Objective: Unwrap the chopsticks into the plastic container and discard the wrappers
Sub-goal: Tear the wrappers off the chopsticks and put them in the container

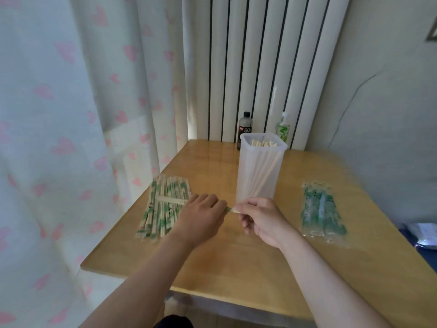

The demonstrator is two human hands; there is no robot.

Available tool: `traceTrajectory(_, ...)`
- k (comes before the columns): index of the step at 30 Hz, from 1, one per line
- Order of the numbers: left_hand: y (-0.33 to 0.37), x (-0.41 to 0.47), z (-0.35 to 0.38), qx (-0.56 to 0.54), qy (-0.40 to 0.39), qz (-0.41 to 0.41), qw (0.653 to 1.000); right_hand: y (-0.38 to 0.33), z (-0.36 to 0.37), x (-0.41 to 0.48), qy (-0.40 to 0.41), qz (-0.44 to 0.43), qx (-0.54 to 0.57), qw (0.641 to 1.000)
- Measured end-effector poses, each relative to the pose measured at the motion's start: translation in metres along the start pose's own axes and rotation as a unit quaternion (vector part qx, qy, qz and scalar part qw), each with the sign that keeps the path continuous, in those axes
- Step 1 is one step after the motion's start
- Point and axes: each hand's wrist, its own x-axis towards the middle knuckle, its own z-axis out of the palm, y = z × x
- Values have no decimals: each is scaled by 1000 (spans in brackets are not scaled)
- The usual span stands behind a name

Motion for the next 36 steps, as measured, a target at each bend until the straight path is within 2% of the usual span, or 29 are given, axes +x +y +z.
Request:
traceTrajectory(4, 21, 21, -10, -60, 3, 3, 998, -16, -26, -17, -9, -45, 140, 989)
traceTrajectory(7, 41, 35, -18, -175, -15, -42, 984, -20, -41, -27, -25, -61, 197, 978)
traceTrajectory(11, 67, 57, -31, -305, -80, -111, 942, -18, -46, -30, 21, -81, 202, 976)
traceTrajectory(15, 82, 72, -42, -387, -145, -174, 894, -15, -48, -36, 20, -86, 234, 968)
traceTrajectory(19, 88, 75, -45, -405, -179, -195, 875, -21, -59, -40, 76, -93, 241, 963)
traceTrajectory(23, 85, 69, -43, -429, -203, -204, 856, -30, -80, -40, 150, -99, 306, 935)
traceTrajectory(26, 87, 67, -40, -431, -190, -199, 859, -28, -82, -43, 140, -93, 301, 939)
traceTrajectory(30, 93, 73, -39, -439, -174, -188, 861, -17, -66, -45, 74, -72, 276, 956)
traceTrajectory(33, 90, 71, -39, -437, -177, -189, 861, -20, -70, -42, 92, -76, 268, 956)
traceTrajectory(36, 81, 66, -39, -429, -189, -190, 863, -25, -84, -39, 130, -82, 303, 941)
